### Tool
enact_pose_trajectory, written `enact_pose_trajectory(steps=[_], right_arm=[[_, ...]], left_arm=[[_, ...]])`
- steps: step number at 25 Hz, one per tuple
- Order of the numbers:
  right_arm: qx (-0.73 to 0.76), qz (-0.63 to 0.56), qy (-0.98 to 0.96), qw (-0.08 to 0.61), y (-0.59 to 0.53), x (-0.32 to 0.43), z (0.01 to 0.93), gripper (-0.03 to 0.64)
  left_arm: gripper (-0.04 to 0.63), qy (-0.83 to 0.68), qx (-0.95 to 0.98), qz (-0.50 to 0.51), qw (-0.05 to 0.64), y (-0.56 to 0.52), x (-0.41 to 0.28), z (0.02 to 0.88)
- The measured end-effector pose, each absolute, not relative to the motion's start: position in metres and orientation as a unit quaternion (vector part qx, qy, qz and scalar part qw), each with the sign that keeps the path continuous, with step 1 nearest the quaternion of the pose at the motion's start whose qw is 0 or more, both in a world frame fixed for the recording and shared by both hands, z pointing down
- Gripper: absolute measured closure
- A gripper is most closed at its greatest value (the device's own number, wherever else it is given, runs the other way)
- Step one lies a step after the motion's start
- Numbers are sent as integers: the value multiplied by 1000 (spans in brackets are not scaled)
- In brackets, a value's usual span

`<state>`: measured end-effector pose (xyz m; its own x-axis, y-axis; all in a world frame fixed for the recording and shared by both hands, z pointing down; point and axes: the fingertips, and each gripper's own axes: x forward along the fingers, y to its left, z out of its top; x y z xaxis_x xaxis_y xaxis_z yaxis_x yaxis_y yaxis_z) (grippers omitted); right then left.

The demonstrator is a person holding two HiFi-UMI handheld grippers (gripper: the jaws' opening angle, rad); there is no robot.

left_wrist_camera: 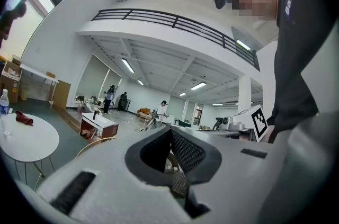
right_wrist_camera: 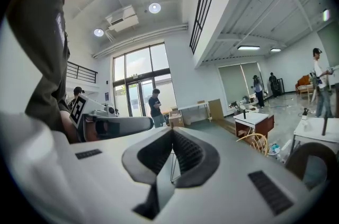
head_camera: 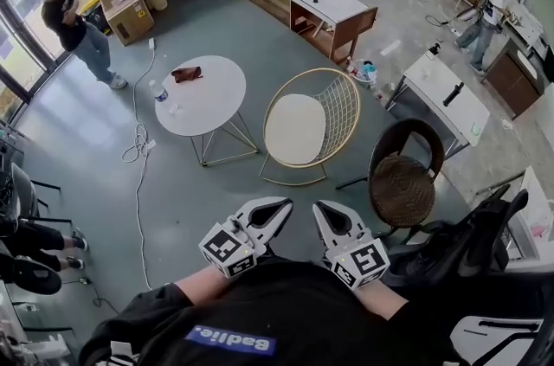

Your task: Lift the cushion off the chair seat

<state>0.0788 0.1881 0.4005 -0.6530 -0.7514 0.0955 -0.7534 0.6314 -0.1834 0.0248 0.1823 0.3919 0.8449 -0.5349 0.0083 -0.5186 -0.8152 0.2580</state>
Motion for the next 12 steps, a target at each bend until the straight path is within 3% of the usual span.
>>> enact_pose_trajectory(steps=[12], right_arm=[[437, 108, -893, 21, 114, 81, 409, 591]], left_arm=[[580, -279, 949, -46, 141, 107, 12, 405]])
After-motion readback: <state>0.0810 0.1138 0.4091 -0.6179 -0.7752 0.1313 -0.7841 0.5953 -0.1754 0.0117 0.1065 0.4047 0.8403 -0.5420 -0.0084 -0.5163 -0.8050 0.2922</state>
